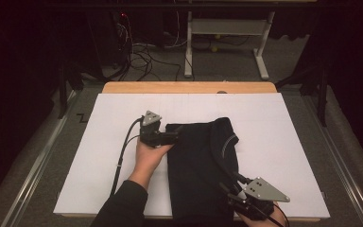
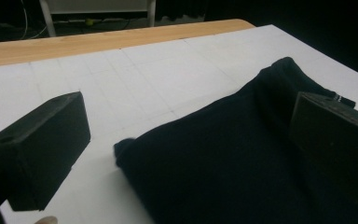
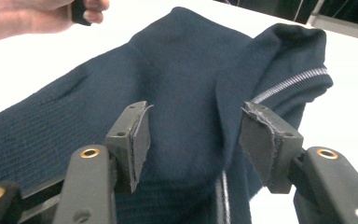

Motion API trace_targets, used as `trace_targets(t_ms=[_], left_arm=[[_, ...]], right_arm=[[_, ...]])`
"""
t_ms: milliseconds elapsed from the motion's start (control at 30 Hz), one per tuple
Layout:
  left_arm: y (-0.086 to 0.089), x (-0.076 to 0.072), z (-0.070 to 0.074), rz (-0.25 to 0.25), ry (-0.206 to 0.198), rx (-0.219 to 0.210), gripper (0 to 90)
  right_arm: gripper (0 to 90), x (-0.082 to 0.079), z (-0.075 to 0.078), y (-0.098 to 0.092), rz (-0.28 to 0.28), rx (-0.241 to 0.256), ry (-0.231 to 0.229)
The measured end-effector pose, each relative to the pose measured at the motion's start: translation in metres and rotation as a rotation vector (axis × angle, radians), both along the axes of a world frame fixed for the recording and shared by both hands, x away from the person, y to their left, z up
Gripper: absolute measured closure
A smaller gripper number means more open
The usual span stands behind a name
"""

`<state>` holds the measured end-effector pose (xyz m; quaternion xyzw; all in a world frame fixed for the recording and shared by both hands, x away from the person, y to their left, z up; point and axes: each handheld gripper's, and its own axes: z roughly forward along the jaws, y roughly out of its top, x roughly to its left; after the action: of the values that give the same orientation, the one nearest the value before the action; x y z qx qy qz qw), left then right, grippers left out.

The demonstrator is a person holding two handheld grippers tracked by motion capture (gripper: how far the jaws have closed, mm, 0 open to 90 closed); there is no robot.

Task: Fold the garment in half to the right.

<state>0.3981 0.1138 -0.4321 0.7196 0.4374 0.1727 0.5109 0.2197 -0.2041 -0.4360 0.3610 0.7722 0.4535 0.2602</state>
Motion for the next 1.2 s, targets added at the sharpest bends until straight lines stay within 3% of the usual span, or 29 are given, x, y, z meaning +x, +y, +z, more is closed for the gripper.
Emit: trace_targets(t_ms=[167, 433, 600, 733, 867, 1033, 1200], left_arm=[[0.016, -0.009, -0.005, -0.007, -0.012, 0.013, 0.0], [0.046, -0.03, -0.008, 0.003, -0.039, 0.011, 0.0], [0.068, -0.047, -0.008, 0.011, -0.051, 0.029, 0.0], [0.087, -0.06, -0.009, 0.026, -0.06, 0.041, 0.0], [0.104, -0.071, -0.008, 0.04, -0.066, 0.048, 0.0], [0.121, -0.081, -0.013, 0.048, -0.063, 0.036, 0.0], [0.13, -0.086, -0.022, 0.057, -0.047, 0.023, 0.0]], right_arm=[[52.5, 0.013, 0.002, 0.014, 0.025, -0.011, 0.002], [74.3, 0.039, 0.004, 0.043, 0.066, -0.057, 0.017], [89.2, 0.054, 0.011, 0.057, 0.054, -0.067, 0.031], [90.0, 0.064, 0.015, 0.068, 0.033, -0.095, 0.047], [90.0, 0.075, 0.012, 0.075, 0.02, -0.165, 0.098], [90.0, 0.09, 0.001, 0.067, -0.019, -0.234, 0.188], [90.0, 0.096, -0.006, 0.053, -0.063, -0.252, 0.203]])
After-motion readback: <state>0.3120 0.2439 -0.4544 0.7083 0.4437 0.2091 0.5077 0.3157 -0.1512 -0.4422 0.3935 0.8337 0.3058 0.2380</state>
